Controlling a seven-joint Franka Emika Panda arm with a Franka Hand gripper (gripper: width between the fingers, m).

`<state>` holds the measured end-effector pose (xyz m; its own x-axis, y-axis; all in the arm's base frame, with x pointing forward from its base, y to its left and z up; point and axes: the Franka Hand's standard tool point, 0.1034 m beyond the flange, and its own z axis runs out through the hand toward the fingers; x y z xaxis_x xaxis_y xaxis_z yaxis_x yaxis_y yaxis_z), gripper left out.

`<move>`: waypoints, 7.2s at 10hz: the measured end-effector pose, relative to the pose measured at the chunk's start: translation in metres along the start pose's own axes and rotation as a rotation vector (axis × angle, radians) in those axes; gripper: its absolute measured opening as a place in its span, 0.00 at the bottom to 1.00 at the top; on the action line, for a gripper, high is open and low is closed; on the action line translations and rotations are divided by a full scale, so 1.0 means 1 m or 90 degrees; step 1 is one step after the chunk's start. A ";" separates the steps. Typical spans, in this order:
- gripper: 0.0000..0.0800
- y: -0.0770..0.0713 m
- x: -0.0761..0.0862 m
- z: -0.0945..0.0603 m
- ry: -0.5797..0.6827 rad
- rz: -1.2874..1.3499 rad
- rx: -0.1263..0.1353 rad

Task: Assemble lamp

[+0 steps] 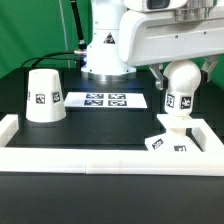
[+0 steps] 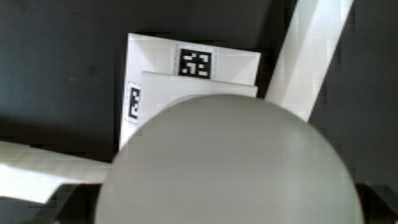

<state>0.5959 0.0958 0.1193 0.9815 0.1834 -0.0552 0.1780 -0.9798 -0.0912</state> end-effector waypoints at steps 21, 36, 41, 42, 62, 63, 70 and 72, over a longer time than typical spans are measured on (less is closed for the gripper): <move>0.87 -0.012 0.004 0.004 0.013 0.403 0.022; 0.87 -0.006 -0.001 0.005 0.017 -0.203 -0.037; 0.74 -0.005 0.000 0.005 0.020 -0.181 -0.036; 0.72 -0.005 0.000 0.005 0.020 -0.181 -0.036; 0.84 -0.001 0.003 0.007 0.013 0.691 0.000; 0.87 -0.001 0.003 0.007 0.013 0.674 0.000; 0.87 -0.005 0.002 0.008 0.012 0.342 -0.005; 0.87 -0.012 -0.001 0.008 0.022 0.215 -0.013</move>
Offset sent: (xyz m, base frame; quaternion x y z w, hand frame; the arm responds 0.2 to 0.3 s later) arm 0.0037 -0.0048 -0.0012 0.0110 -0.0202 0.2781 0.9603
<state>0.5928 0.1078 0.1122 0.9869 -0.1547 -0.0459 -0.1571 -0.9861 -0.0534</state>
